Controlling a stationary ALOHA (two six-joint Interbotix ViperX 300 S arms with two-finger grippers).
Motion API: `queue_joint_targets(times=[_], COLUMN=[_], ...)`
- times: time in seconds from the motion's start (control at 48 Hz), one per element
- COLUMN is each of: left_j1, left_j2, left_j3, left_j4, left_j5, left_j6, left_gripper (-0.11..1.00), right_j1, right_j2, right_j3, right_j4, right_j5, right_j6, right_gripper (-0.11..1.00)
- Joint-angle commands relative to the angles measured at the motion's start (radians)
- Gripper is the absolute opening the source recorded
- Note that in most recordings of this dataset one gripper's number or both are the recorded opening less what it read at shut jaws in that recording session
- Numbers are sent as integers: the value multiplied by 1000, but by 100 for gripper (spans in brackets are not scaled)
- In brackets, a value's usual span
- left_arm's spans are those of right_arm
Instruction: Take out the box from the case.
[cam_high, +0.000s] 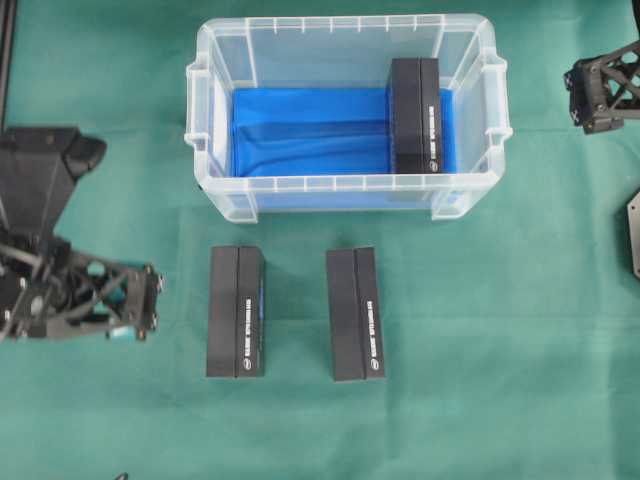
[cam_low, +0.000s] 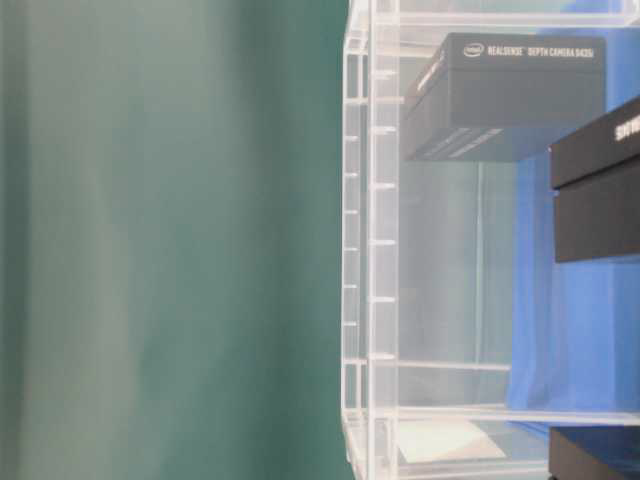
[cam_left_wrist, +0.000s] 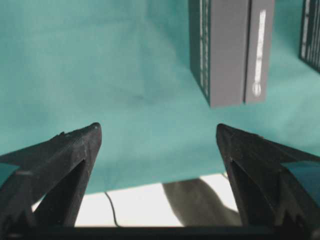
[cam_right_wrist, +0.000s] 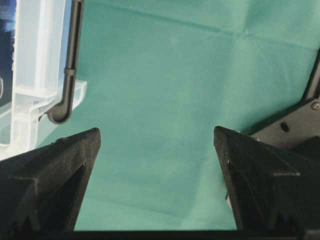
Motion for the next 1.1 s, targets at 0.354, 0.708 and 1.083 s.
queue_joint_targets(times=[0.354, 0.708, 1.083], left_j1=[322, 594, 689], left_j2=[-173, -178, -153], left_j3=[92, 81, 58], left_j4=[-11, -57, -61], left_j5=[5, 17, 38], left_j6=[264, 565, 676], left_gripper=[98, 97, 97], right_j1=[2, 2, 2], right_j2=[-5, -3, -3], right_j3=[-11, -11, -11], right_j4=[-3, -3, -3], right_j5=[0, 0, 0], right_j6=[6, 31, 31], right_gripper=[89, 89, 89])
